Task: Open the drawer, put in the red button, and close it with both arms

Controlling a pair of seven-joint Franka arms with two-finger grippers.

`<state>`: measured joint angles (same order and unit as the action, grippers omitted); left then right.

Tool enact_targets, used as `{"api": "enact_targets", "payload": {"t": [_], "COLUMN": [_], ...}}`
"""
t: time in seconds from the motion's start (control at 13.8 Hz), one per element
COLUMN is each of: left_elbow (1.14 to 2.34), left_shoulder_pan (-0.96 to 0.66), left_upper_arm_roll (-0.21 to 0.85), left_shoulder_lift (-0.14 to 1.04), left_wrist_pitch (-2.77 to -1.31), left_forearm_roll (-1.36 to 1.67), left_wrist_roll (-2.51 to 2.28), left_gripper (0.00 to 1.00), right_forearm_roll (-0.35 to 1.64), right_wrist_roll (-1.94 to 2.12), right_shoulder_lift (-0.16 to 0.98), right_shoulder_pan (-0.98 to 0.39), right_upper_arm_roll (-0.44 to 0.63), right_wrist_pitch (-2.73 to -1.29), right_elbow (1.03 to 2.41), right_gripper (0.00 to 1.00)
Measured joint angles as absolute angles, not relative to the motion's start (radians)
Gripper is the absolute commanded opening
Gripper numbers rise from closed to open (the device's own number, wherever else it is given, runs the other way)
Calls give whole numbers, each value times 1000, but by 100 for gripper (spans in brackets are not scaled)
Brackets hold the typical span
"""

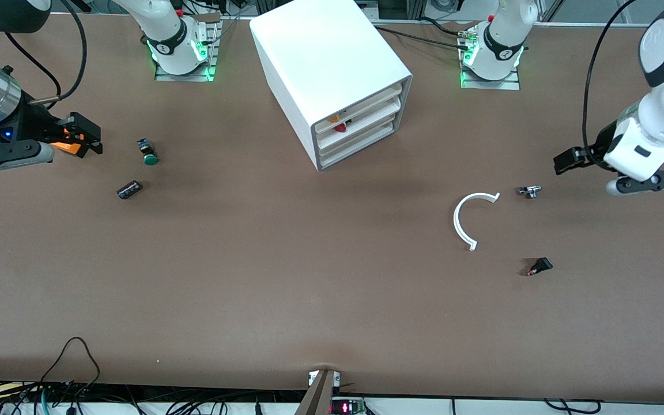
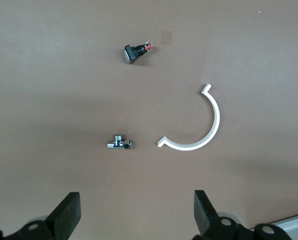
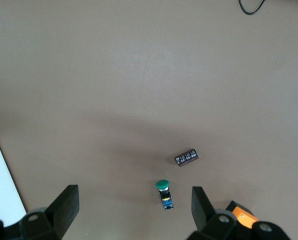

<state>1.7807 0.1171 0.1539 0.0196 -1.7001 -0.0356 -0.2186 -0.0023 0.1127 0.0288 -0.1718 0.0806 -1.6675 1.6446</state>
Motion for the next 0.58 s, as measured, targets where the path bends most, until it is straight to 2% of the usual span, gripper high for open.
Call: {"api": "enact_targets", "payload": {"t": [0.58], "left_elbow": [1781], "left_shoulder_pan": [103], "left_upper_arm_roll": [76], "left_shoulder_lift": [-13], "left_wrist_pitch": [-1677], "left_forearm_roll": [-1], "left_wrist_roll": [-129], "left_gripper": [100], "right_forearm_roll": [-2], "right_wrist_roll": [113], "right_shoulder_lift": [30], "right_shoulder_pan": [-172], "right_upper_arm_roll": [82], "right_wrist_pitch": [-1676], "right_elbow": [1645], "right_gripper": [100]}}
